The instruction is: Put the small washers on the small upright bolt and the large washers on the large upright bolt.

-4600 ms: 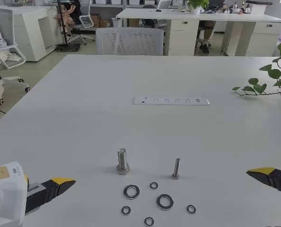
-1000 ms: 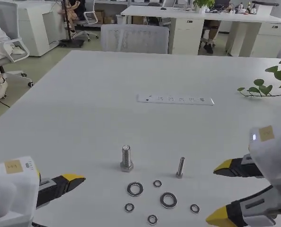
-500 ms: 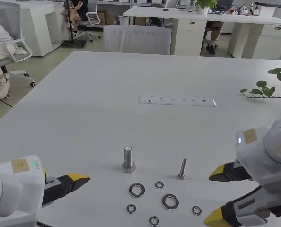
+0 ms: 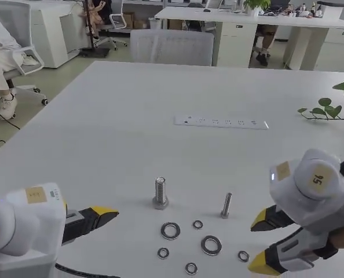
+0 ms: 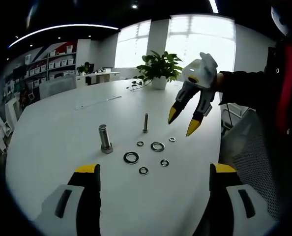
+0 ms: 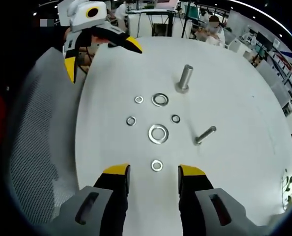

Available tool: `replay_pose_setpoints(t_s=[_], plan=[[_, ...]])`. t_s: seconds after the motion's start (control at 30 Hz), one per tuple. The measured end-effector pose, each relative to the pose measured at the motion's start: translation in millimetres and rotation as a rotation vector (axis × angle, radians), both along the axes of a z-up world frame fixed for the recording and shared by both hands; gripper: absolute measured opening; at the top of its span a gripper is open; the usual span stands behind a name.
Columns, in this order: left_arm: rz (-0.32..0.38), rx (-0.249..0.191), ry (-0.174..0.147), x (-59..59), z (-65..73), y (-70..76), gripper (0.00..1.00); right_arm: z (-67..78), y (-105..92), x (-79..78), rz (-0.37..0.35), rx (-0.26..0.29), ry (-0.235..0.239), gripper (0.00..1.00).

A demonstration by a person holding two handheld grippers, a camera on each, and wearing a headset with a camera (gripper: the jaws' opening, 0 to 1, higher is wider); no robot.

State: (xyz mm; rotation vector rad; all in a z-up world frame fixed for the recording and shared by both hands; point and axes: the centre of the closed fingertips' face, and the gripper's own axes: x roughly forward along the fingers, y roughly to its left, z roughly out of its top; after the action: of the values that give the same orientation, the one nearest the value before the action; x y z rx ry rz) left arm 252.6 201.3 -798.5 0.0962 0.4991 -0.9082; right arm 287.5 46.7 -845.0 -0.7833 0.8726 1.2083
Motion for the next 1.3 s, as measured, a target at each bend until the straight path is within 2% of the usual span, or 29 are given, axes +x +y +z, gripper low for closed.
replay_pose_setpoints(t_s=[0.3, 0.53, 1.3], plan=[[-0.023, 0.005, -0.013, 0.7, 5.4, -8.8, 0.92, -14.2, -1.4, 2.1, 0.02, -0.051, 0.025, 0.33], [-0.043, 0.012, -0.004, -0.6, 2.7, -11.8, 0.92, -22.3, -2.3, 3.5, 0.019, -0.068, 0.043, 0.29], [-0.076, 0.015, -0.013, 5.7, 5.2, -20.9, 0.91, -31.4, 0.2, 4.7, 0.043, -0.115, 0.05, 0.22]])
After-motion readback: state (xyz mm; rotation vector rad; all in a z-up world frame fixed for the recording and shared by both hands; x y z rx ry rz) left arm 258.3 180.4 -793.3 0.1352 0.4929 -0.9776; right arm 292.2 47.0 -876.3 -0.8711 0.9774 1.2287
